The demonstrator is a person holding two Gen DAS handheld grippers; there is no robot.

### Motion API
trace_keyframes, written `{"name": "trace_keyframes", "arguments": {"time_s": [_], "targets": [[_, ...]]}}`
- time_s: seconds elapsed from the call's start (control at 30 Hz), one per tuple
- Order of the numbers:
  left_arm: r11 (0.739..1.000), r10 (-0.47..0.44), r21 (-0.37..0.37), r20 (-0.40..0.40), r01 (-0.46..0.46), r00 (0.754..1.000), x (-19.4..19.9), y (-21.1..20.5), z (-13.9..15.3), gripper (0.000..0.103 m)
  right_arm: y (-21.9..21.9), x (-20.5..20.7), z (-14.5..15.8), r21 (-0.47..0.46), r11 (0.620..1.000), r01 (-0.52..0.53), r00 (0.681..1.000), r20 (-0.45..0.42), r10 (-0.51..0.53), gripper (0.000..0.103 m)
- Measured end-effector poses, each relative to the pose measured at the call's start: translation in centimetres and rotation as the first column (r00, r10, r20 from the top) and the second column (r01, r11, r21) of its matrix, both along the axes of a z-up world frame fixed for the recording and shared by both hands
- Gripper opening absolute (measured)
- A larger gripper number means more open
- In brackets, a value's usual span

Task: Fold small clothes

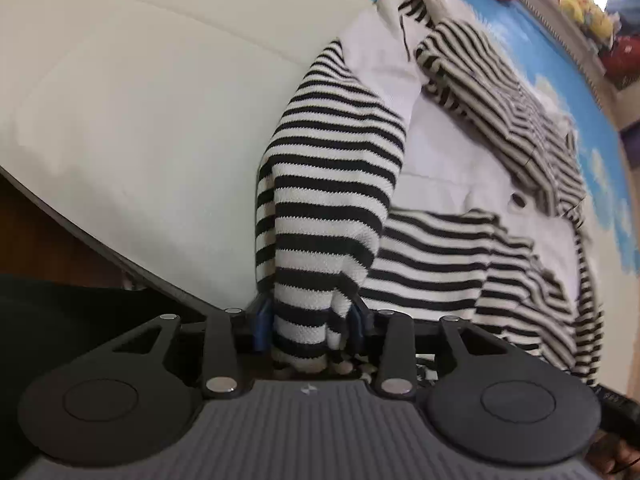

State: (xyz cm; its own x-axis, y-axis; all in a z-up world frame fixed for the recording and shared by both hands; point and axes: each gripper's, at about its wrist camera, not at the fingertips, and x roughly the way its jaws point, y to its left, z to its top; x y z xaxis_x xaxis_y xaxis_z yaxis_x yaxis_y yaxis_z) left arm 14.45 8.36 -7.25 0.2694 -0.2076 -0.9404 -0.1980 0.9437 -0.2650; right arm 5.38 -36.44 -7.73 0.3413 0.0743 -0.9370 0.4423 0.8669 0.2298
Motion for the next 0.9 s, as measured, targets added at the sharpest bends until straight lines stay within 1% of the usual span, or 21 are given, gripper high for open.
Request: {"name": "trace_keyframes", "arguments": {"time_s": [0.03, 0.2, 0.23, 0.27, 0.3, 0.37, 0.43, 0.5, 0.57, 0.67, 0.73, 0.83, 0.9], "targets": [[1.000, 0.001, 0.007, -0.005, -0.001, 1.000, 0.0, 0.0, -0.1, 0.047, 0.1, 0.0, -0.1, -0.006, 1.000, -0.006, 1.000, -0.001, 0.006, 0.037], [1.000, 0.003, 0.009, -0.011, -0.003, 1.000, 0.0, 0.1, -0.7, 0.046, 0.3, -0.2, -0.2, -0.013, 1.000, -0.018, 1.000, 0.000, 0.018, 0.036], [1.000, -0.007, 0.014, -0.009, 0.007, 1.000, 0.0, 0.0, -0.7, 0.038, 0.2, -0.4, -0.1, -0.013, 1.000, -0.021, 1.000, 0.002, 0.021, 0.034], [1.000, -0.020, 0.016, -0.002, 0.020, 1.000, -0.1, -0.2, -0.6, 0.030, 0.2, -0.4, -0.1, -0.012, 1.000, -0.027, 1.000, 0.009, 0.027, 0.024], [0.999, -0.032, 0.018, 0.006, 0.032, 0.999, -0.1, -0.4, -0.4, 0.012, 0.3, -0.5, 0.1, -0.009, 0.999, -0.033, 0.999, 0.020, 0.033, 0.014], [0.998, -0.046, 0.036, 0.042, 0.045, 0.998, -0.4, -0.6, 0.2, 0.008, 0.4, -0.7, 0.6, -0.009, 0.999, -0.039, 0.998, 0.044, 0.039, 0.010], [0.999, -0.045, 0.033, 0.071, 0.042, 0.996, -0.6, -0.6, 0.9, 0.007, 0.3, -1.0, 1.3, -0.011, 1.000, -0.026, 0.996, 0.083, 0.027, 0.009], [0.999, -0.041, 0.017, 0.096, 0.039, 0.995, -0.8, -0.4, 1.4, 0.007, 0.0, -1.3, 2.1, 0.005, 1.000, -0.005, 0.991, 0.130, 0.004, 0.009], [0.999, -0.034, -0.001, 0.094, 0.034, 0.995, -0.7, -0.2, 1.5, 0.008, -0.3, -1.4, 2.3, 0.014, 1.000, 0.005, 0.989, 0.148, -0.007, 0.009], [0.999, -0.005, -0.036, 0.052, 0.006, 0.999, -0.4, 0.2, 0.8, 0.012, -0.5, -1.2, 1.6, 0.027, 1.000, 0.012, 0.993, 0.117, -0.015, 0.011], [0.999, 0.012, -0.046, 0.029, -0.010, 1.000, -0.3, 0.4, 0.3, 0.015, -0.3, -1.1, 1.0, 0.032, 0.999, 0.003, 0.997, 0.078, -0.005, 0.016], [0.999, 0.004, -0.036, 0.015, -0.004, 1.000, -0.2, 0.2, -0.1, 0.017, 0.3, -0.9, 0.2, 0.013, 1.000, -0.023, 0.999, 0.025, 0.023, 0.018], [1.000, -0.004, -0.026, 0.016, 0.005, 1.000, -0.3, 0.1, -0.3, 0.017, 0.5, -0.9, 0.1, 0.003, 0.999, -0.037, 0.999, 0.020, 0.037, 0.020]]}}
